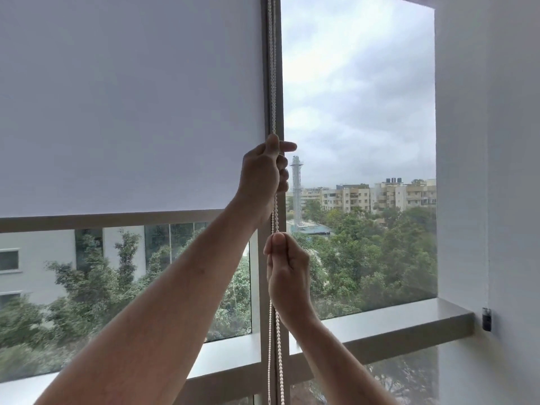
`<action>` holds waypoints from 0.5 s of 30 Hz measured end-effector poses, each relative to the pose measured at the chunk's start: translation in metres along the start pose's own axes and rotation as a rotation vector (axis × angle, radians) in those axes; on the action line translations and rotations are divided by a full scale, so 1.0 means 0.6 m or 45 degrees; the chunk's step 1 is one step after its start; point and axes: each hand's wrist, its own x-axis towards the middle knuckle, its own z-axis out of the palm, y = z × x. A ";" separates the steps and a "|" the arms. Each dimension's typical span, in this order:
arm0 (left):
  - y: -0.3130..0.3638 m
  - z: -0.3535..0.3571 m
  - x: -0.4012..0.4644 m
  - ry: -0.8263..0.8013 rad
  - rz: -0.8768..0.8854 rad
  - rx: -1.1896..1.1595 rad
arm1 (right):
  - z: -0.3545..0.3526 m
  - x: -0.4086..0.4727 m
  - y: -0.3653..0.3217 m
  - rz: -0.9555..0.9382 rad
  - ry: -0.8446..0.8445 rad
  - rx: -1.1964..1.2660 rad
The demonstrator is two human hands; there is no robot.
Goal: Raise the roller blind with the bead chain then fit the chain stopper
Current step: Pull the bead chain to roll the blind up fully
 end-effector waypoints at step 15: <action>-0.017 -0.012 -0.044 0.160 0.215 0.104 | -0.037 0.087 -0.042 0.238 -0.272 0.138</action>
